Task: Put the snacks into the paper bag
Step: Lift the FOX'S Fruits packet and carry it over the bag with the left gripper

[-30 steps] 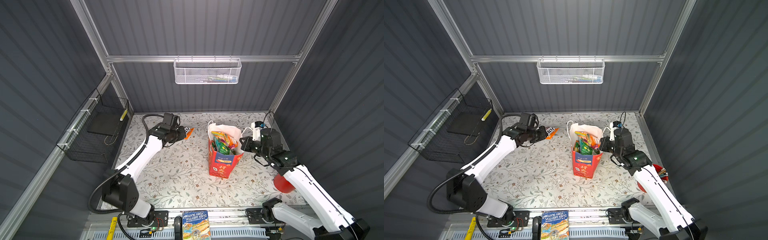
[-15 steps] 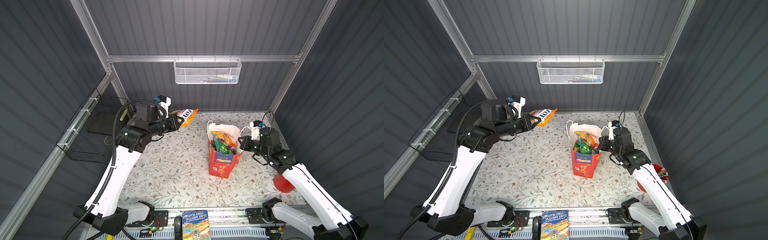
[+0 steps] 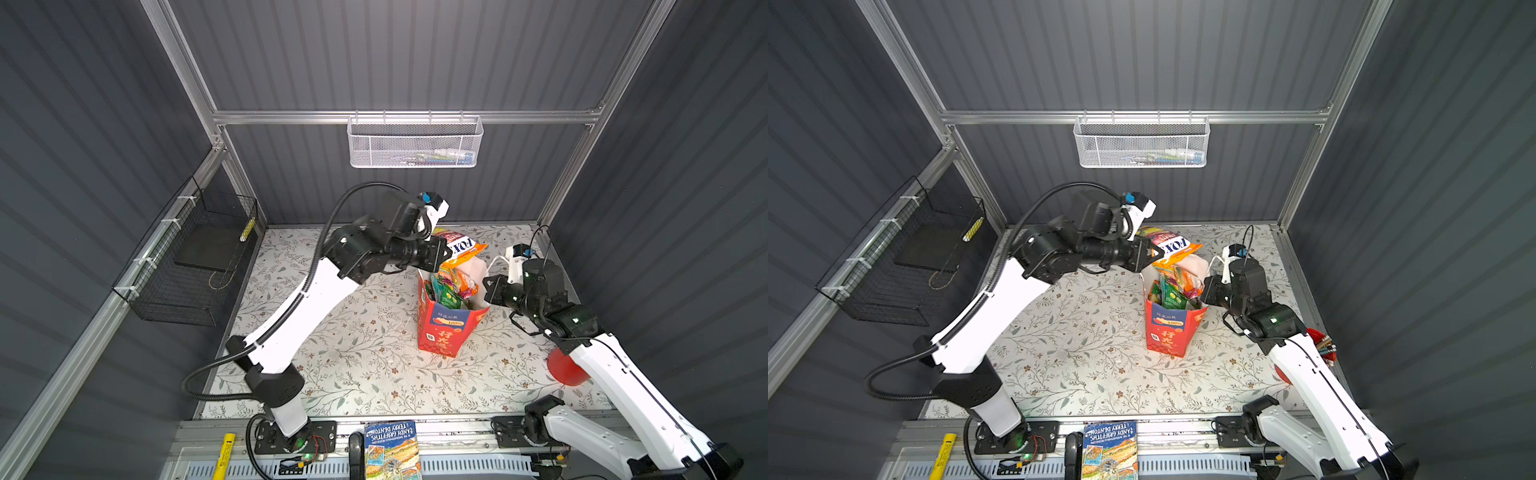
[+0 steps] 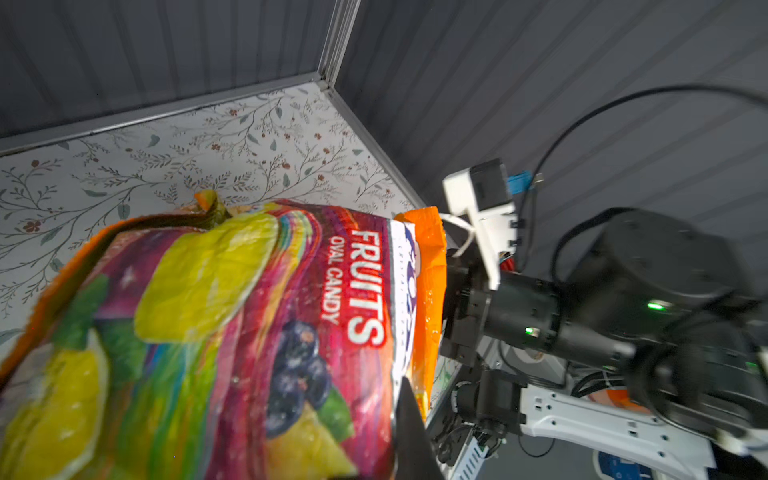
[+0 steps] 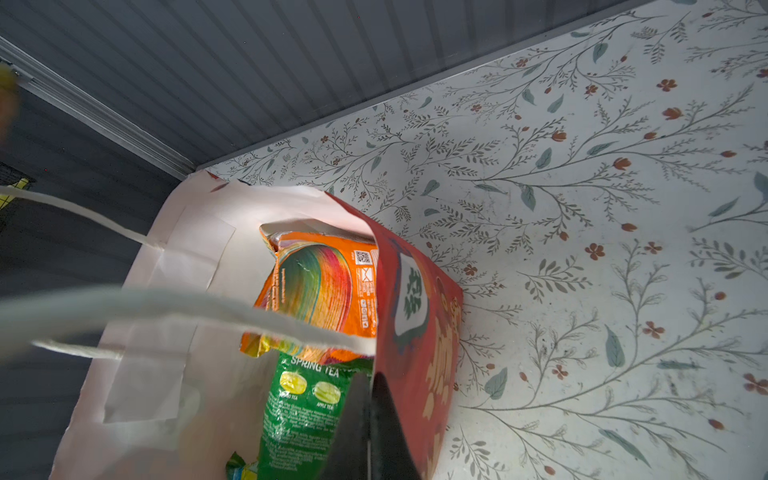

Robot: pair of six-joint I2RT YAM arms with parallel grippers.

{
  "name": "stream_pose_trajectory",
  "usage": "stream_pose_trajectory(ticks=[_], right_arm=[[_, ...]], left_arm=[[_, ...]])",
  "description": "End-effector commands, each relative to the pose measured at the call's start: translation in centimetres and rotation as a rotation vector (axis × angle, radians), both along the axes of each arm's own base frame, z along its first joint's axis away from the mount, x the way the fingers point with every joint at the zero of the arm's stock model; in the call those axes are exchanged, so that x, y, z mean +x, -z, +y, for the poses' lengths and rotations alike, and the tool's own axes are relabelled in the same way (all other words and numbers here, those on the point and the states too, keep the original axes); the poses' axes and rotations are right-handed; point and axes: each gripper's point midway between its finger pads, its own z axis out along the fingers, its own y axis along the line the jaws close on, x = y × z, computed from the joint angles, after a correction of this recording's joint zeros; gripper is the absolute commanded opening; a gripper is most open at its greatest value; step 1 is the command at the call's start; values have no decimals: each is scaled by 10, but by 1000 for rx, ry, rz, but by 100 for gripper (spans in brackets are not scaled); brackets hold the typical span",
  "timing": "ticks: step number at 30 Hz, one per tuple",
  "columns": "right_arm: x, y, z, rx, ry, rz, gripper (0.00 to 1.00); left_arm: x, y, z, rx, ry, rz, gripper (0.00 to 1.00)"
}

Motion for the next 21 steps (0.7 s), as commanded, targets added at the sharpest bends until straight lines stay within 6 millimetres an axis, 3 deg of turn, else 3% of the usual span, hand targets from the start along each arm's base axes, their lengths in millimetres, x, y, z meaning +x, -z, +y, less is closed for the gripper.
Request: stream_pose_trajectory(ticks=[1,6,12,21], right_arm=[[3,-20,-11,-19,46,-88,0],[0,-24,-13,-18,51,-102,0],[0,-23,-12,-18,46,-100,0],[3,-18,-10,-21,40,-82,0]], left_arm=[[5,12,4,102,19,-30,0],[9,43,-11,191,81,4,0],[-1,65,-19,253,148,18,0],[-47,64,-27,337,234,-66,0]])
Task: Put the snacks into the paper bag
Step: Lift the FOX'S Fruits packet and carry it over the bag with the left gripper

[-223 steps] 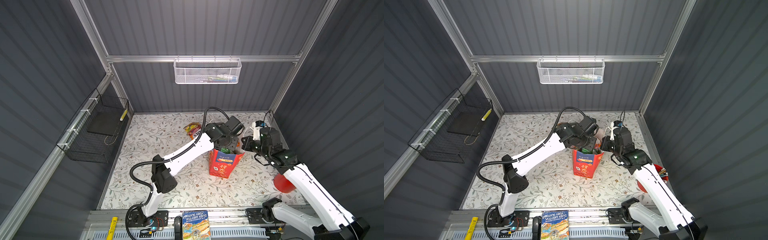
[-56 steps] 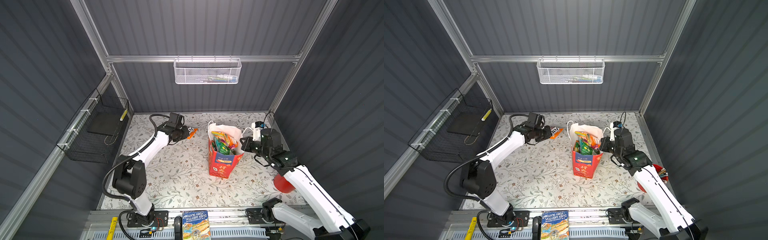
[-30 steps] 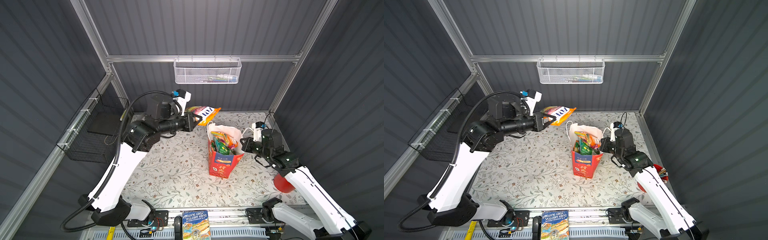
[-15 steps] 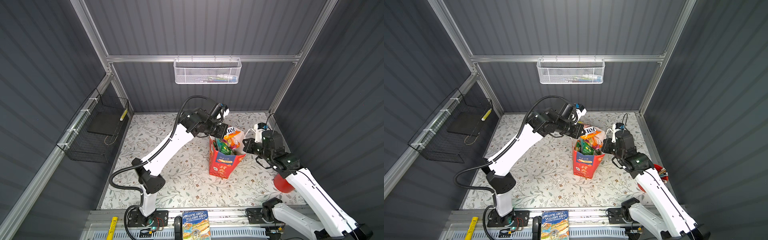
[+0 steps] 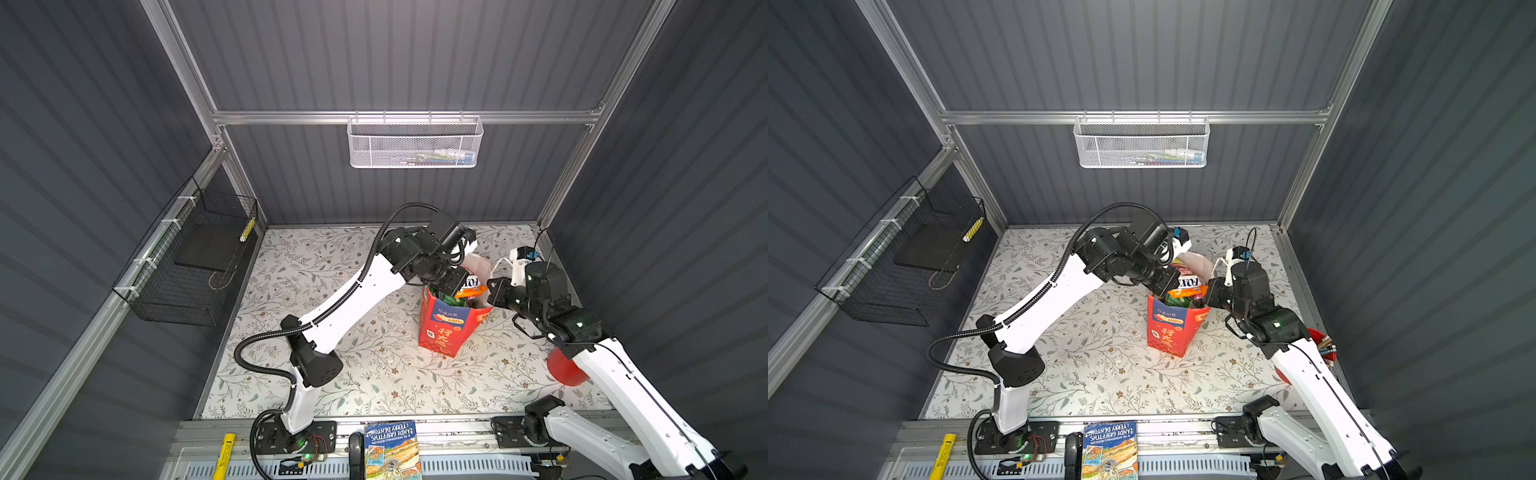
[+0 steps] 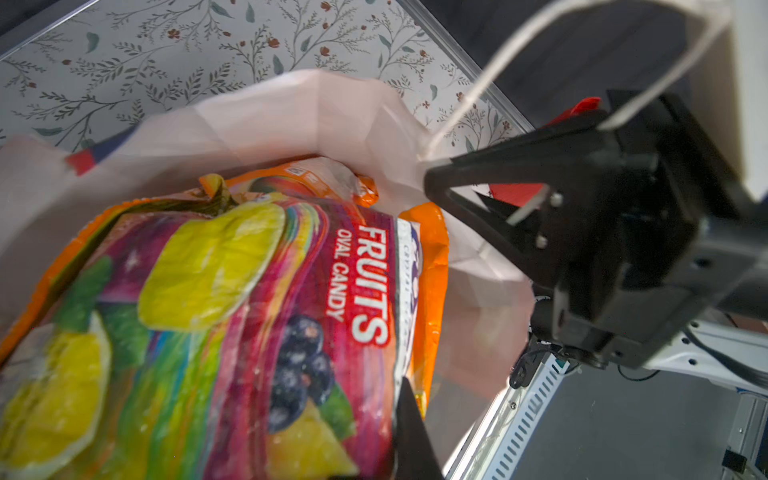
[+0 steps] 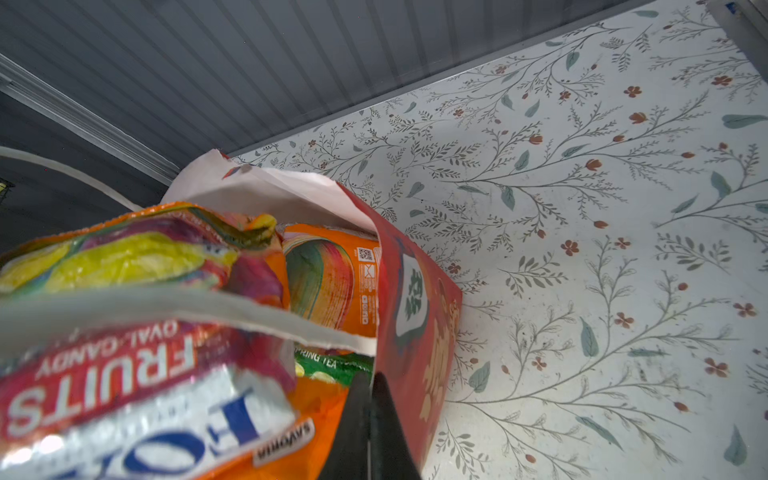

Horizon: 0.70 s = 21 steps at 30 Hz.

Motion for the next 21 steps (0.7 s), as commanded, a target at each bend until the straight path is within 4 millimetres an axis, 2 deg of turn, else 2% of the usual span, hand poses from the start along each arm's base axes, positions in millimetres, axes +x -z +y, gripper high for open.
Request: stream_pose_trajectory(ticks=[1,5,14,18,19,21], right_arm=[[9,-17,-1,-2,11,-74,0],[10,-15,1,-1,6,-68,0],[10,-14,4,10,-10,-62,0],[10,-15,4,11,-13,-62,0],[10,-15,4,10,-10,-63,0],[10,-15,4,11,-13,-63,0]], left_arm=[[-16,-15,9,15,44,-60,0],[-21,-9,7,32,79,-66,0],[-7,11,-4,115,125,-106,0],[-15,27,-8,125,163,-45,0],[-15,32,-8,135,158,-41,2],[-9,36,-4,159,124,-58,14]])
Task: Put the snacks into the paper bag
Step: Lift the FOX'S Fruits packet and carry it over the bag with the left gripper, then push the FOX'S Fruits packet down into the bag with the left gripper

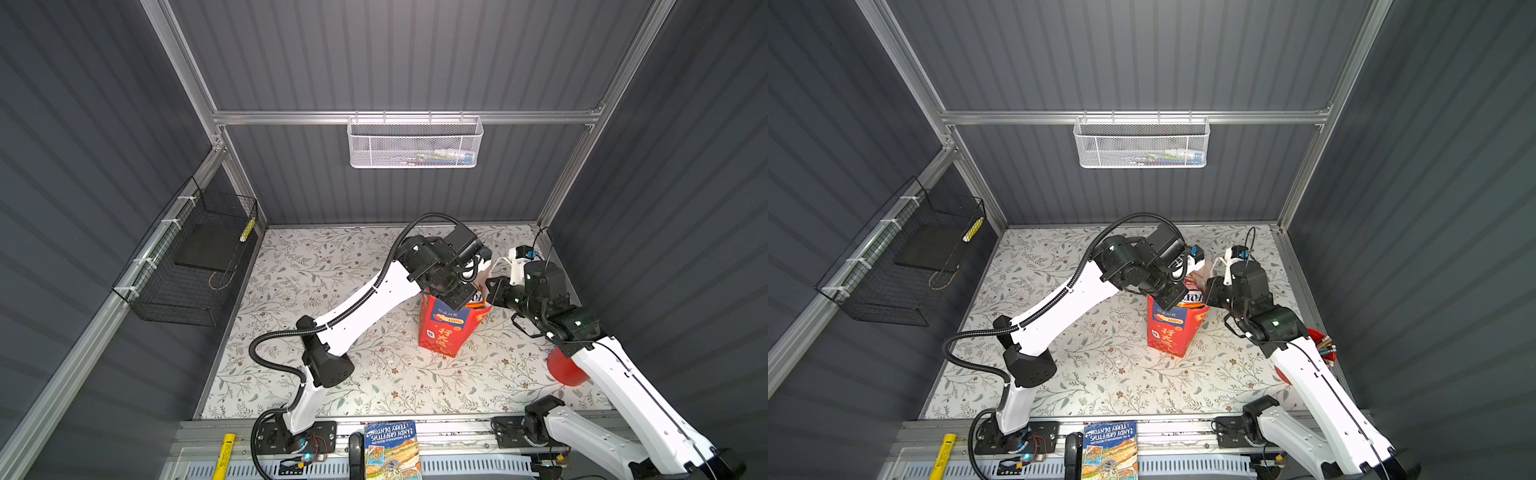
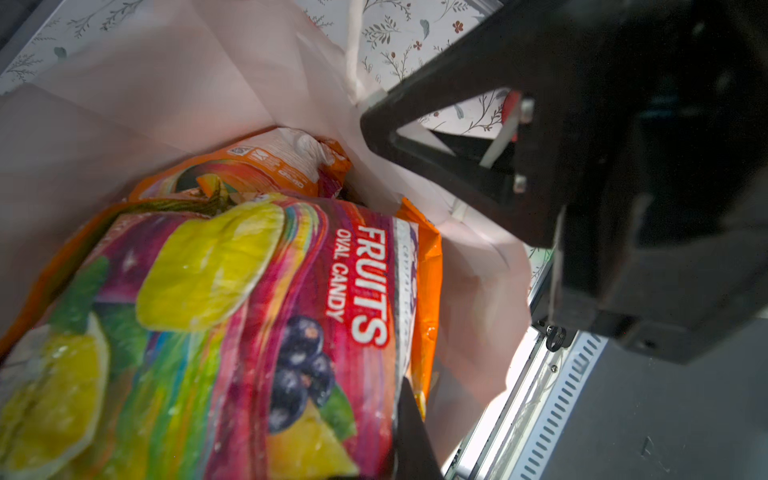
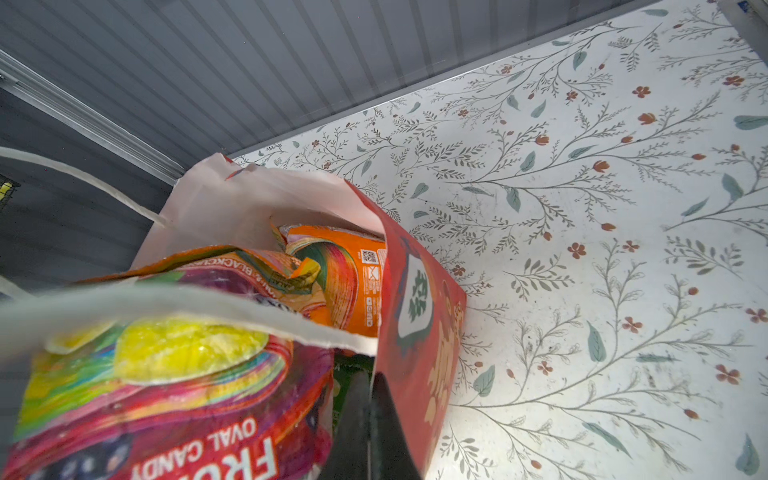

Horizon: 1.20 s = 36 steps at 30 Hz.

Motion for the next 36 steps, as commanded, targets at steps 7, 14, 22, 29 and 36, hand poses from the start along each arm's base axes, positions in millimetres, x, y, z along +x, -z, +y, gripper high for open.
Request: stream_pose_trajectory(ticks=[7,14,22,29,36], right_arm=[[6,-16,1,7,-2,-65,0],[6,-16,1,7,-3,-63,0],[7,-15,3,11,-8,-60,0],[6,-15,4,12,-16,-59,0],[5,-17,3,10,-11,-65,0]], left_arm=[[29,-65,27,-116,-225,-198,49],[38,-74,31,-192,-309,-244,46],[51,-40,2,-150,-295,-214,38],[58,11,-22,-64,-266,-146,25],[46,85,-28,76,-238,-25,15]])
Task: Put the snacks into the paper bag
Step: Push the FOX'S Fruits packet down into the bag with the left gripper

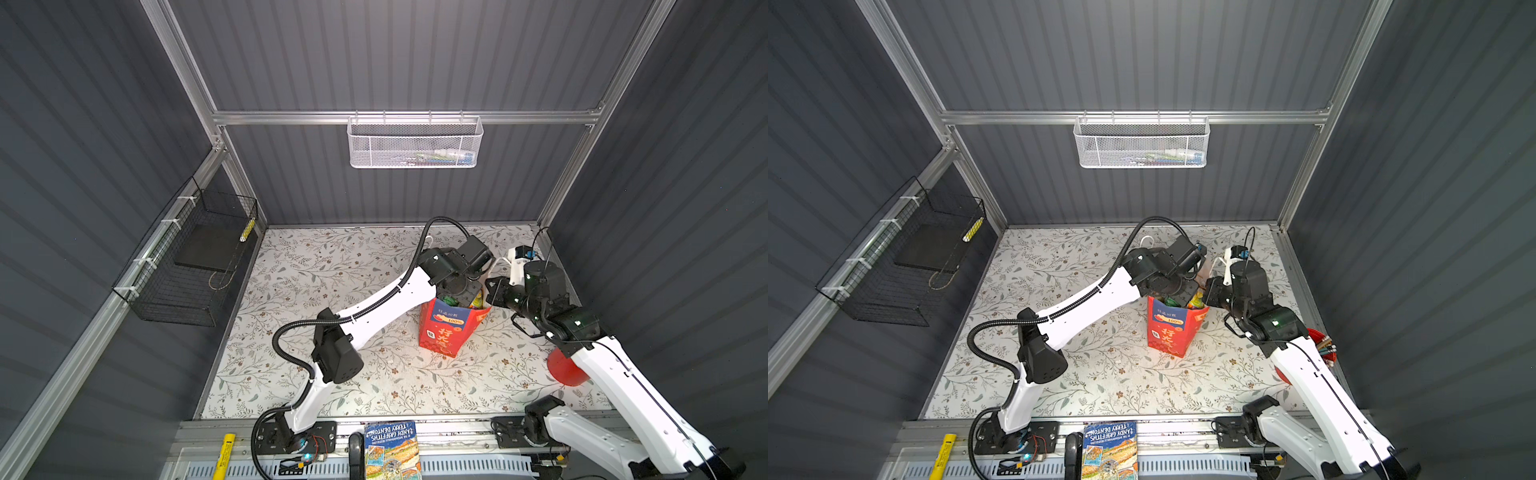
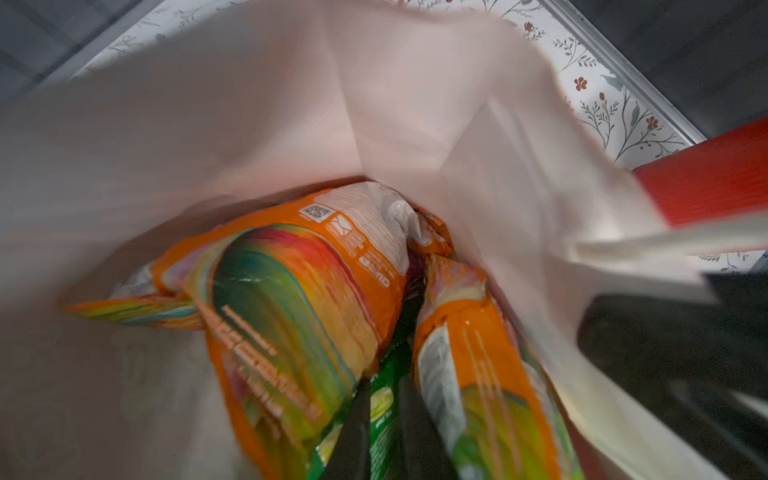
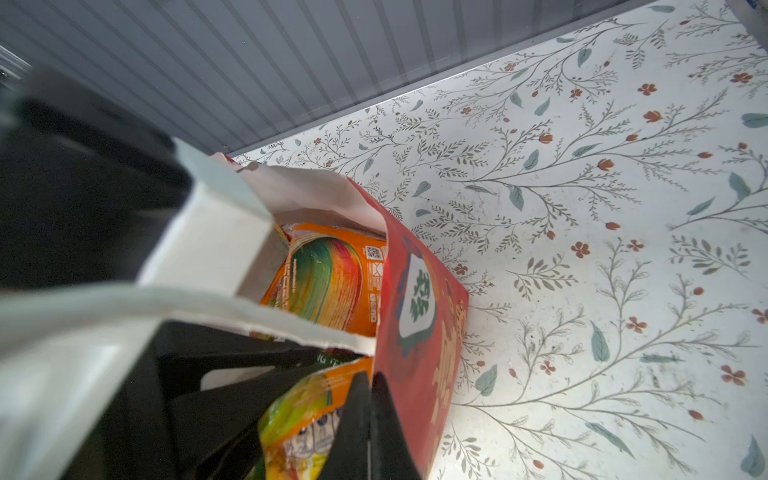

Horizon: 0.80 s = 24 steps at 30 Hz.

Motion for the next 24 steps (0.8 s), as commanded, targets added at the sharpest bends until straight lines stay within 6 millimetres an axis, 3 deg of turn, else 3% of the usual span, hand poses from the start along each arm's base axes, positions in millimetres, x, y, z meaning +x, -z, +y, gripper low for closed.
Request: stream_pose_trajectory(ticks=[1,4,11,13,19,24], right_arm=[[5,-18,1,7,-4,-68,0],[5,-18,2,9,-7,-68,0],[4,-20,1,8,-3,-72,0],[3,-21,-1,5,1,-77,0],[2,-23,-2,6,1,-83,0],[2,-24,-2,6,1,-85,0]], left_arm=[[-10,35,6,83,3,77,15],[-3,19,12,78,-44,40,16],[-13,-92,10,-260,-66,-44,26],[-20,-102,11,-304,-47,-29,30],[-36,-89,8,-300,2,51,39],[-36,-74,3,-279,11,74,43]])
